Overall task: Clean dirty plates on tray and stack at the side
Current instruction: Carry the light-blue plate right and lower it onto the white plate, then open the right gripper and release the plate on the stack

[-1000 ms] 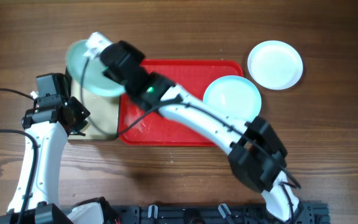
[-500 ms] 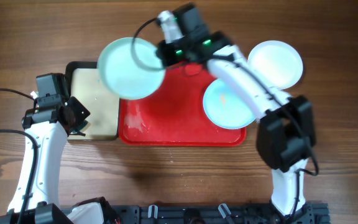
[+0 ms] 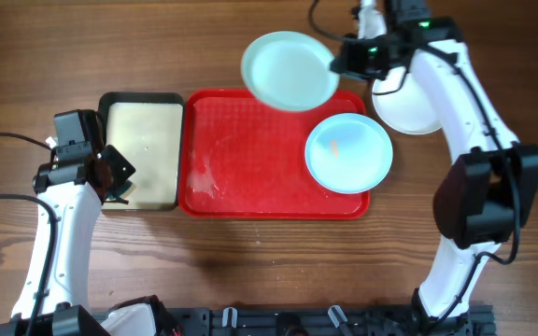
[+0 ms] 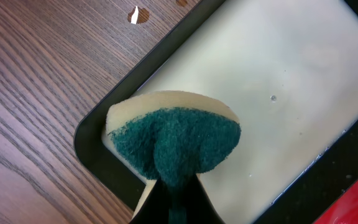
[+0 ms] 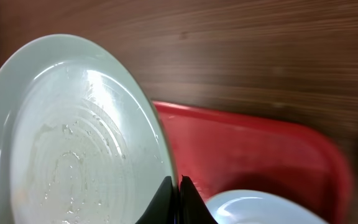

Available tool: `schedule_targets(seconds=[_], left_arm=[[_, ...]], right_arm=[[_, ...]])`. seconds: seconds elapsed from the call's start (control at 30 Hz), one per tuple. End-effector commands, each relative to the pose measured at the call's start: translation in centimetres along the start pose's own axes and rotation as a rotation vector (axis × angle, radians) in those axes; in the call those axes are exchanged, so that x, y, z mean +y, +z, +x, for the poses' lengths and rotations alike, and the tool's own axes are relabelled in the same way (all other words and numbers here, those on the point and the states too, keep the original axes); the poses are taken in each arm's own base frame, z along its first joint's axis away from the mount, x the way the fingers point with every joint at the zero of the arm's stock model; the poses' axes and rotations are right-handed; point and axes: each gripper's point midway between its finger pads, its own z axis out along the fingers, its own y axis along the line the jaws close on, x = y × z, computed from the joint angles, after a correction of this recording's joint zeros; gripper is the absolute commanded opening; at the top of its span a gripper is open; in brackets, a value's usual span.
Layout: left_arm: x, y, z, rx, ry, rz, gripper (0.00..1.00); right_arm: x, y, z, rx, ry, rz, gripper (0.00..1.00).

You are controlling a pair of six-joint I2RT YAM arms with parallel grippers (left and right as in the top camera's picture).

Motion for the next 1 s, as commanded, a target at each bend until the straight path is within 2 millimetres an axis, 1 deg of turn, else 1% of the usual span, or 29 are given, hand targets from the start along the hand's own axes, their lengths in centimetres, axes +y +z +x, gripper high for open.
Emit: schedule_targets(seconds=[0.0,0.07,0.1,0.23,0.33,0.4,0.53,0.63,0.77,0.83,0.9,0.97], left_arm=[[0.3,-0.3,-0.2,-0.017,-0.005,-0.003,0.04],[0.3,-0.3,-0.2,-0.016,-0.005,-0.003,0.04],[0.3,-0.3,-0.2,-0.016,-0.005,-0.003,0.04],[0.3,-0.2,-0.1,-0.014,-0.005,-0.004,0.04],[0.3,-0.2,-0.1,-0.015,-0.005,-0.004,0.04],[0.3,-0.2,-0.1,-0.015,-0.005,-0.004,0.04],[0.2,-0.2,-0.2,-0.018,-0.005,-0.002,0.04],[0.3,-0.2,-0.2,-0.018,-0.005,-0.002,0.04],[0.2,-0.2,-0.2,-0.018,-0.005,-0.001,0.04],[0.2,-0.2,-0.2,-0.018,-0.005,-0.001,0.04],[0.2,-0.2,-0.2,-0.018,-0.005,-0.002,0.04],[0.2,-0.2,-0.2,-0.018,-0.005,-0.002,0.04]], right_arm=[[-3.7,-3.5,-1.9,-0.075,0.043,0.075,0.04],[-6.6,-4.6,-2.0,-0.086,0.091,0.148,0.04],[-8.6,-5.4,-2.1,-0.096,0.123,0.205,0.04],[-15.2,-8.5,-1.7,-0.122,0.219,0.41,0.04],[-18.8,-10.3,-1.0,-0.128,0.278,0.512,0.04],[-20.5,-11.0,-0.6,-0.132,0.311,0.544,0.04],[-23.0,-11.8,0.1,-0.143,0.362,0.561,0.04],[-24.6,-11.6,1.1,-0.135,0.392,0.57,0.04],[-25.7,-10.6,2.4,-0.115,0.409,0.574,0.04],[-26.3,-9.5,3.1,-0.108,0.411,0.573,0.04],[-26.7,-8.8,3.4,-0.113,0.409,0.572,0.04],[-27.0,-8.3,3.7,-0.114,0.408,0.573,0.06]])
